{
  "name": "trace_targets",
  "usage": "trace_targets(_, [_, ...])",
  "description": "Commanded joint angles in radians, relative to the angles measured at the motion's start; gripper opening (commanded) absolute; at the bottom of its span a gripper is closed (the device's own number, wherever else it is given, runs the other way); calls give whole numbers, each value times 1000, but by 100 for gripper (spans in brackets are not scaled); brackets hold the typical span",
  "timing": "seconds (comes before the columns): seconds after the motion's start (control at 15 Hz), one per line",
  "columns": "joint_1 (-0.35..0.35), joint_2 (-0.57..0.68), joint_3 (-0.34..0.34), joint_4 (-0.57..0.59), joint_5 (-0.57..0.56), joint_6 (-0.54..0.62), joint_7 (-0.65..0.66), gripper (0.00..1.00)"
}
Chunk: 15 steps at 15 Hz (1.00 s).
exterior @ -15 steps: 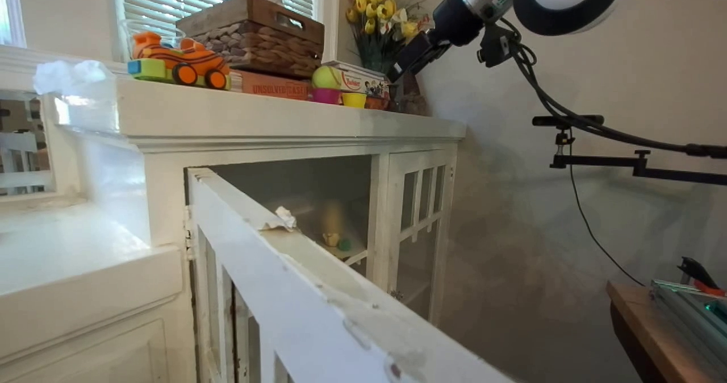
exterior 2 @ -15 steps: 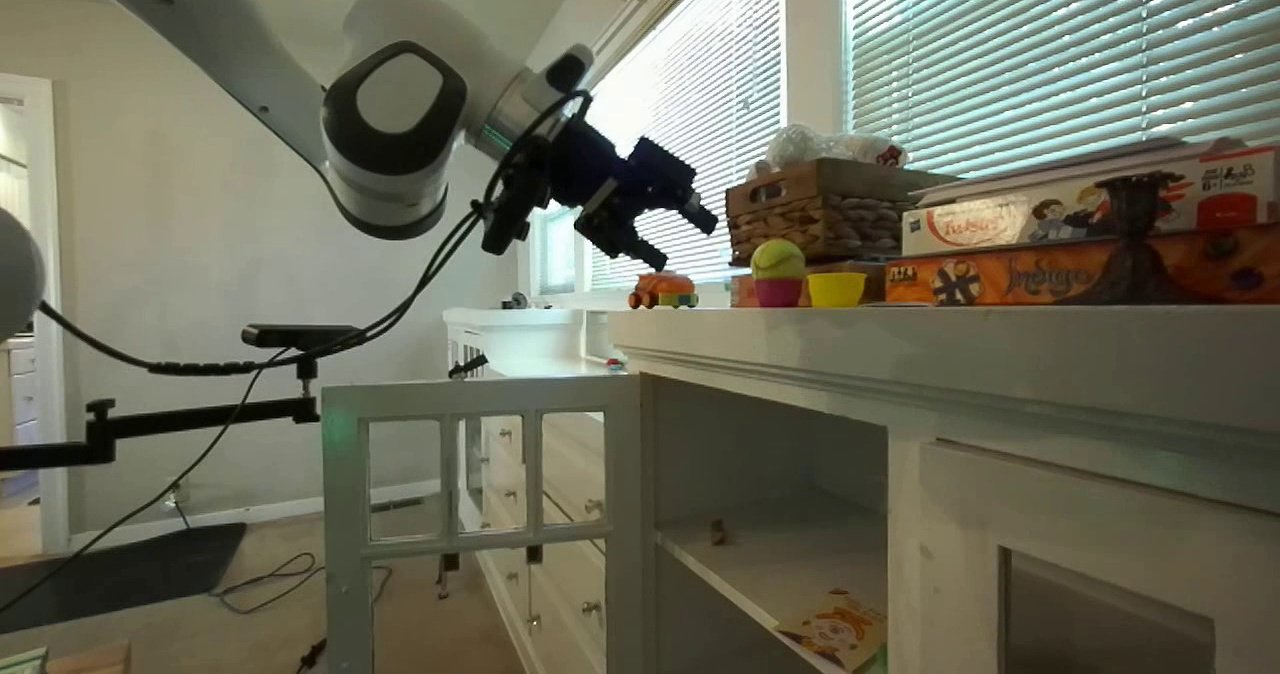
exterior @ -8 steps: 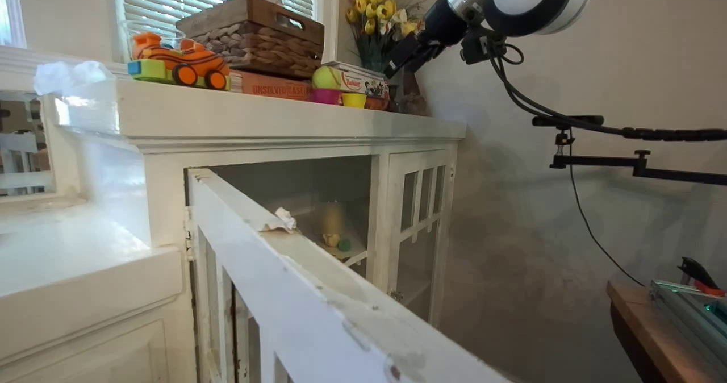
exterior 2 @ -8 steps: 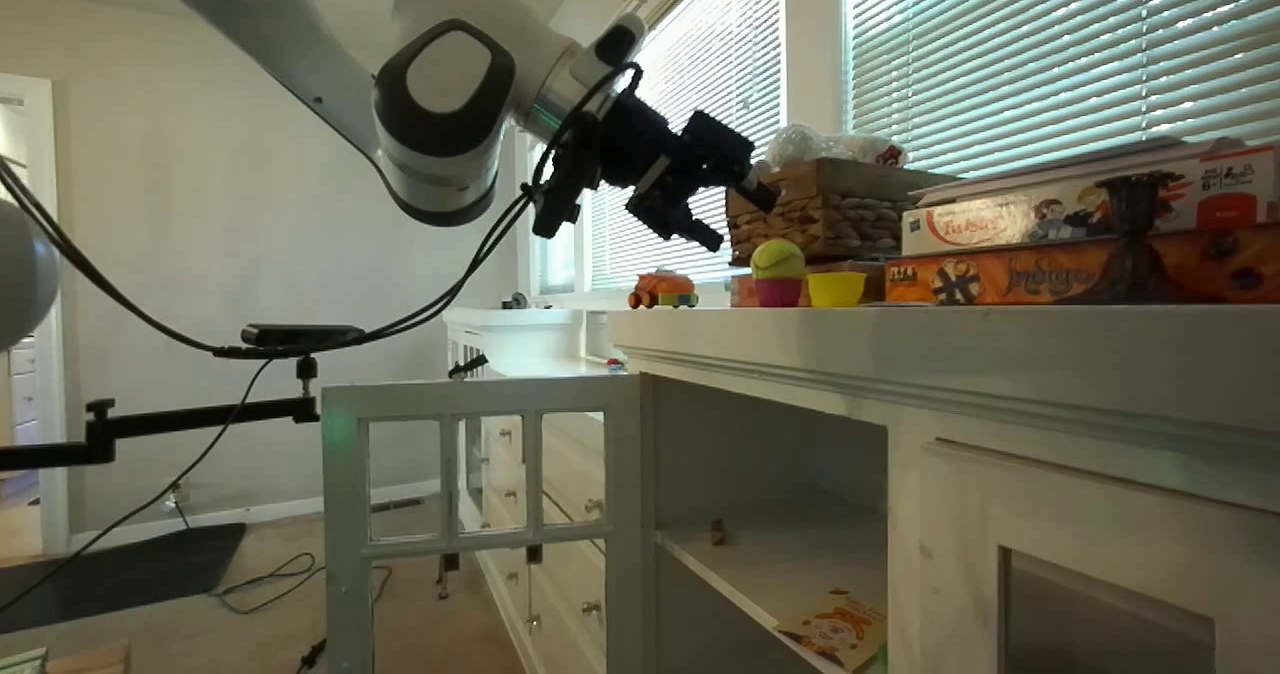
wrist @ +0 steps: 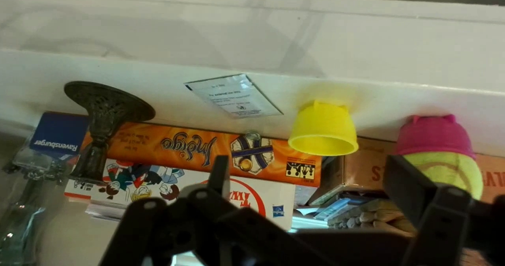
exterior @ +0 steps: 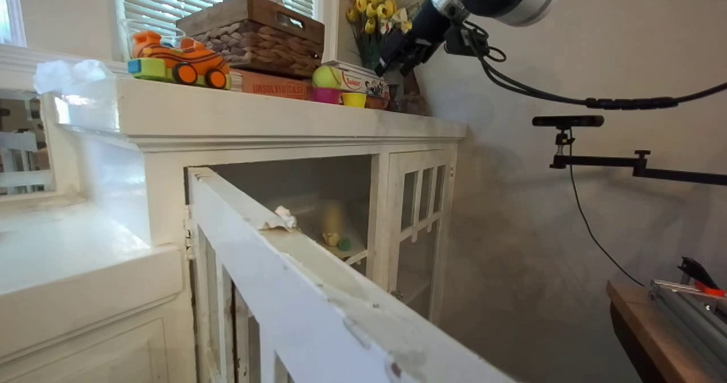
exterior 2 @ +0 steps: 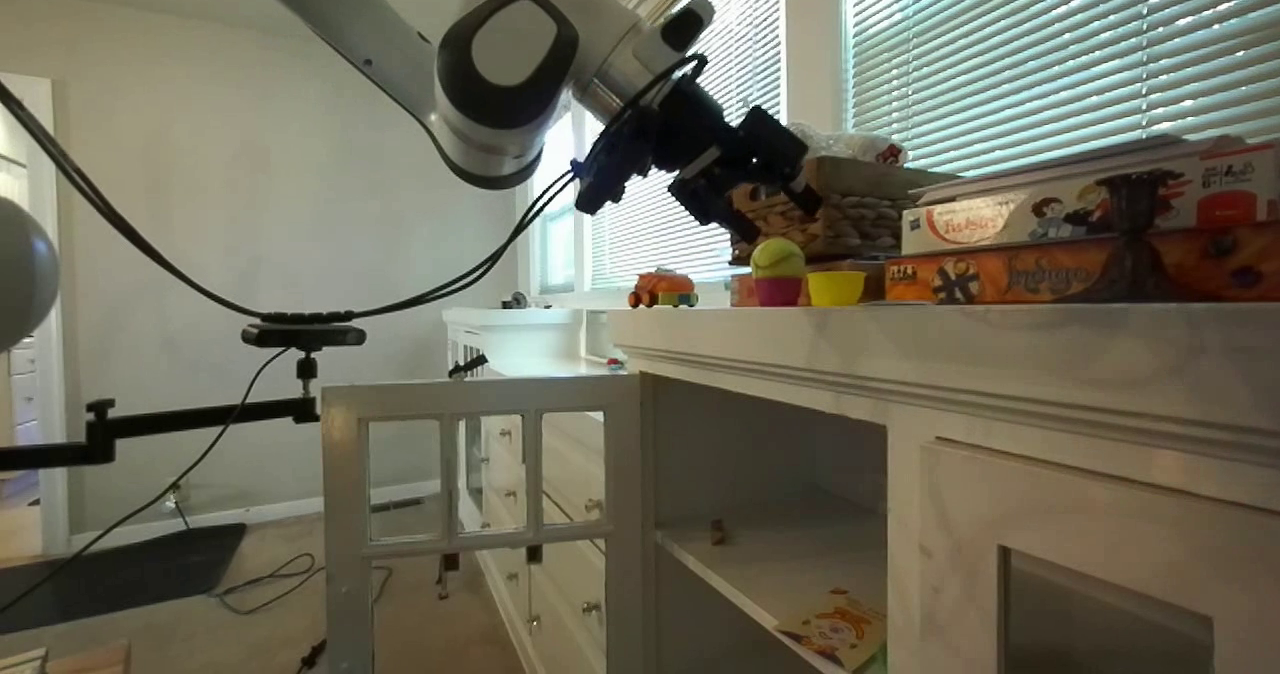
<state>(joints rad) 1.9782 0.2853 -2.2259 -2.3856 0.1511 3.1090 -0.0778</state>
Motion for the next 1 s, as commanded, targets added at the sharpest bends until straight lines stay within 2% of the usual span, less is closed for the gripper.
trace_targets(0.0, [-10, -72, -15, 105, 6, -142, 2, 100])
trace_targets(0.33, [-51, -97, -16, 206, -9, -329, 18, 100])
trace_targets(0.4, [-158, -77, 84, 229, 71, -365, -40, 100])
trace_targets(0.67, [-344, -78, 239, 301, 82, -455, -22, 100])
trace_targets(0.93, [-514, -83, 399, 341, 93, -471, 0, 100])
